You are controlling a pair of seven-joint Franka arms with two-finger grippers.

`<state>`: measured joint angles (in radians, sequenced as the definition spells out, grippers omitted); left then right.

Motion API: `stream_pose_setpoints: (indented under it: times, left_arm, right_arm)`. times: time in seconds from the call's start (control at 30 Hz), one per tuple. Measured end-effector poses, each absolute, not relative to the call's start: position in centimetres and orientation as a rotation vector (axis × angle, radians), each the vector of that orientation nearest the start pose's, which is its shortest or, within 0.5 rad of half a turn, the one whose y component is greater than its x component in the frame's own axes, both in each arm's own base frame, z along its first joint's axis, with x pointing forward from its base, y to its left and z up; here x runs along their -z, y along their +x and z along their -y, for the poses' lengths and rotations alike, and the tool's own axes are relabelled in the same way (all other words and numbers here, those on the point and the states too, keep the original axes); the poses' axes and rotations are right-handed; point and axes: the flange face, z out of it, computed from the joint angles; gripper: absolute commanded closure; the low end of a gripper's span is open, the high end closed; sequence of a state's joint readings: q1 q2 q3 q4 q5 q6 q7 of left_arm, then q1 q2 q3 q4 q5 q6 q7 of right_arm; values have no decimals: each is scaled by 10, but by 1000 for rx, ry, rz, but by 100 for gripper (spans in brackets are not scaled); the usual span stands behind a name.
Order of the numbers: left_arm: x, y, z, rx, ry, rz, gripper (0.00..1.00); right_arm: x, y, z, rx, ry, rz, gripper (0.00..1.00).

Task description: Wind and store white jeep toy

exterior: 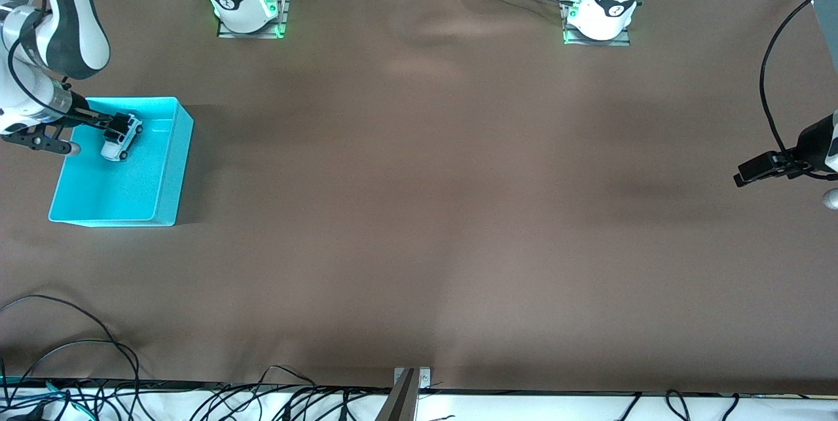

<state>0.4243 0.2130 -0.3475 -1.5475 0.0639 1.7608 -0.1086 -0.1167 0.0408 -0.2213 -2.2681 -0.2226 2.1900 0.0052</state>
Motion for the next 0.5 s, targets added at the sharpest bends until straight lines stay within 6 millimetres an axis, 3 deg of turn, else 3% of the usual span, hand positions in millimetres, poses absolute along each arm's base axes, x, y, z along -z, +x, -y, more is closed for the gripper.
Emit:
stream_pose_setpoints:
  times: [0.27, 0.5]
  left_arm:
    - [-533, 622, -72, 20, -3138, 285, 0]
    - [-533, 622, -72, 20, -3138, 285, 0]
  right_arm:
    - [-358, 473, 167, -254, -3270, -341, 0]
    - [-380, 470, 146, -253, -3266, -312, 0]
